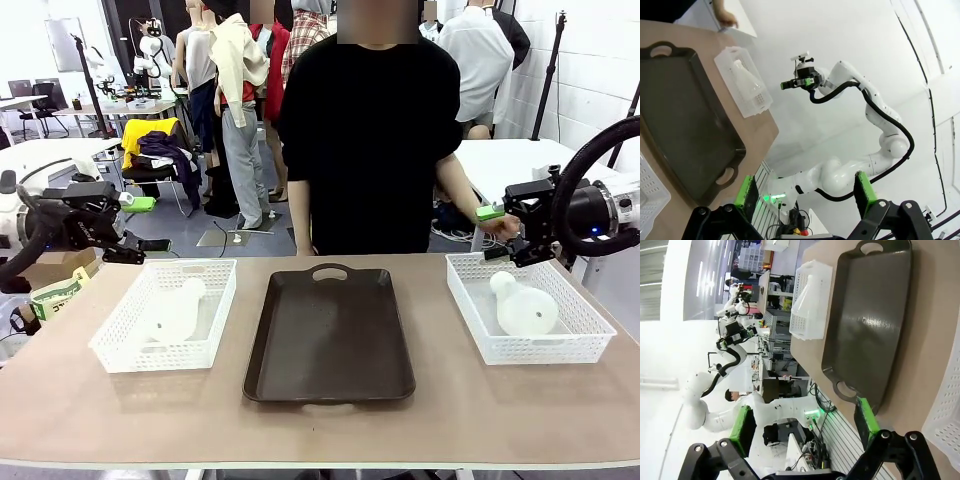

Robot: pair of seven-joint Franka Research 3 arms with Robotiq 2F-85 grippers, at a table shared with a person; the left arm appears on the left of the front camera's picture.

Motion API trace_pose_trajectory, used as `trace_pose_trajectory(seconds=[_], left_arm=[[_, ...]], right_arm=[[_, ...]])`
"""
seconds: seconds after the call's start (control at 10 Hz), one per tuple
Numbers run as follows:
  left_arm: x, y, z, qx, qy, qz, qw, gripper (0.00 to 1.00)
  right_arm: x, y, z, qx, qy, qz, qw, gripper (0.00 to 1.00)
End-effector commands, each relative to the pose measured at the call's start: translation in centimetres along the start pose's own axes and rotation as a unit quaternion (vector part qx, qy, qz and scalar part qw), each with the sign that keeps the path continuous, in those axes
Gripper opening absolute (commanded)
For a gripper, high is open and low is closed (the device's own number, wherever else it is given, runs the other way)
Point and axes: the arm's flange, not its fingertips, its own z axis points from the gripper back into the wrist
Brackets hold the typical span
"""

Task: Prepare the laboratory tools.
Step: Pick up the Big flask that the person points to.

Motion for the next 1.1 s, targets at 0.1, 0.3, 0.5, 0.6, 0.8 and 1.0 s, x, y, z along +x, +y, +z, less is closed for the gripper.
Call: trace_pose_trajectory(seconds=[0.1,0.3,0.5,0.6,0.8,1.0], left_arm=[[0.04,-0.09,-0.01,-0.003,-0.001,-0.001,1.000,1.00],[0.04,-0.09,-0.01,-0.003,-0.001,-0.001,1.000,1.00],[0.04,-0.09,-0.01,-0.003,-0.001,-0.001,1.000,1.00],[0.04,-0.09,-0.01,-0.003,-0.001,-0.001,1.000,1.00],[0.04,-0.09,-0.01,-0.003,-0.001,-0.001,1.000,1.00],[0.04,-0.09,-0.01,-0.003,-0.001,-0.001,1.000,1.00]], right_arm=[[0.06,0.03,0.02,0.004,-0.004,-0.001,1.000,1.00],[0.06,0.03,0.02,0.004,-0.004,-0.001,1.000,1.00],[0.06,0.03,0.02,0.004,-0.004,-0.001,1.000,1.00],[0.06,0.03,0.02,0.004,-0.004,-0.001,1.000,1.00],[0.06,0.03,0.02,0.004,-0.004,-0.001,1.000,1.00],[0.06,0.03,0.02,0.004,-0.004,-0.001,1.000,1.00]])
